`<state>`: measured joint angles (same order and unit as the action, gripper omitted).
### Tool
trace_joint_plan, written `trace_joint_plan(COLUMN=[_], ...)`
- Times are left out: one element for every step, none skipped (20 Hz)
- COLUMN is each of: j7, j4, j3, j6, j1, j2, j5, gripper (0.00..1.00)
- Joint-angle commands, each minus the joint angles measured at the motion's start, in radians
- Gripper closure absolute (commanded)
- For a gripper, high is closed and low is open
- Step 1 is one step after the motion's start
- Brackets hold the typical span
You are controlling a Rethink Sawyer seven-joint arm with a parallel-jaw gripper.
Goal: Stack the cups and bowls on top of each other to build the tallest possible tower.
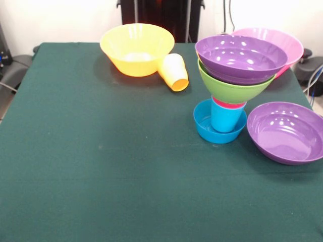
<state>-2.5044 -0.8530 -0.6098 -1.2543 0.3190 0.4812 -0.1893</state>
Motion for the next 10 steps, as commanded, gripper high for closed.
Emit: trace_joint_plan(j7=[0.138,0.152,0.159,0.173,0.179,0.191,0.197,0.212,0.217,0.234], j4=[-0.130,-0.151,-0.160,-0.181,-0.191,-0.212,-0.222,-0.243,-0.254,-0.273], j3=[0.132,0.138,0.142,0.148,0.153,0.160,0.165,0.175,0.181,0.191], j6=[-0.055,-0.035,-0.024,0.004,0.015,0.039,0.050,0.075,0.085,0.106], j1=[-0.047,-0.051,-0.054,-0.060,-0.065,-0.070,-0.074,-0.082,-0.086,-0.096], j2=[0.068,0.078,0.083,0.092,0.097,0.106,0.110,0.121,0.127,0.138], j5=[0.028,0.032,0.036,0.042,0.045,0.050,0.052,0.056,0.059,0.061], gripper=[0.00,0.00,0.00,0.00,0.00,0.00,0.00,0.00,0.00,0.00])
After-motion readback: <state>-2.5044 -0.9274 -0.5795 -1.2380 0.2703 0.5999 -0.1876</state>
